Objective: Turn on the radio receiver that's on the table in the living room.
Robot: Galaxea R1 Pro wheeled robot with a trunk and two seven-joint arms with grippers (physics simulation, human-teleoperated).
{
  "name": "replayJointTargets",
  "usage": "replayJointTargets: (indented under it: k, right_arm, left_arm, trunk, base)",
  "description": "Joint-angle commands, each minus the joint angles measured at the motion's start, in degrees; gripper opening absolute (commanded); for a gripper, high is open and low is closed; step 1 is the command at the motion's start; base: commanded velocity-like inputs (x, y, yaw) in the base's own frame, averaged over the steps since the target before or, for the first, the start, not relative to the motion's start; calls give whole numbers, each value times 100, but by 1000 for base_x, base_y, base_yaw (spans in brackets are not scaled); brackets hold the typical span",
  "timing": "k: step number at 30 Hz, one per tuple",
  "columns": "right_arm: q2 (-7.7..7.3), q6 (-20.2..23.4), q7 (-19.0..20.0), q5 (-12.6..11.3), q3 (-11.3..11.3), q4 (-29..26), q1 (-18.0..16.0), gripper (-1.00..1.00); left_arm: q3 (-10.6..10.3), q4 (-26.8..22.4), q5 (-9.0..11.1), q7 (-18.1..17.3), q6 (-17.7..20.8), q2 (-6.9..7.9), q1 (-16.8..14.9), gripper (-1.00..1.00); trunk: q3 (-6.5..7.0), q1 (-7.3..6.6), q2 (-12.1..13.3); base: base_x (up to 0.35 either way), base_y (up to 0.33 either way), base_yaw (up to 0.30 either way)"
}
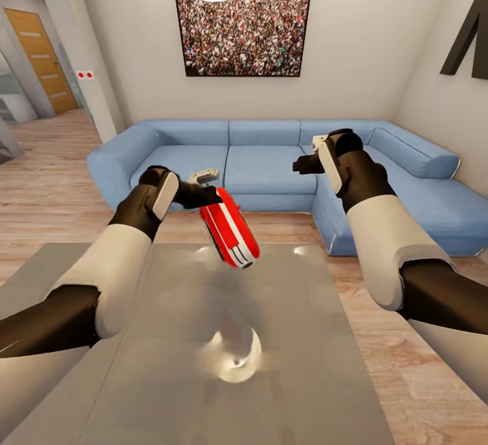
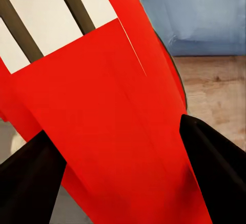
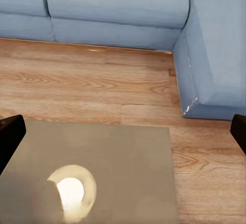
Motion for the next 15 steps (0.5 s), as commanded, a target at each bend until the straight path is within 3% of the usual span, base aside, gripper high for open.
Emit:
replayJointTargets:
  k: [1, 6, 7, 15]
  right_arm:
    - [-2, 0, 0, -1, 0, 0, 0, 100]
    - [-8, 0, 1, -1, 0, -2, 0, 100]
    - [-9, 0, 1, -1, 0, -1, 0, 100]
    - [-9, 0, 2, -1, 0, 0, 0, 100]
  left_arm:
    - [0, -48, 59, -67, 5, 3, 1, -100]
    - [-1, -347, 60, -769, 21, 105, 1, -100]
    - [-1, -450, 60, -1087, 24, 228, 1, -100]
    - [-12, -662, 60, -1902, 23, 458, 1, -100]
  trunk:
    - [0, 0, 0]
    - [0, 0, 0]
    - [0, 0, 0]
    - [0, 0, 0]
  base:
    - [0, 0, 0]
    - [0, 0, 0]
    - [0, 0, 0]
    - [0, 0, 0]
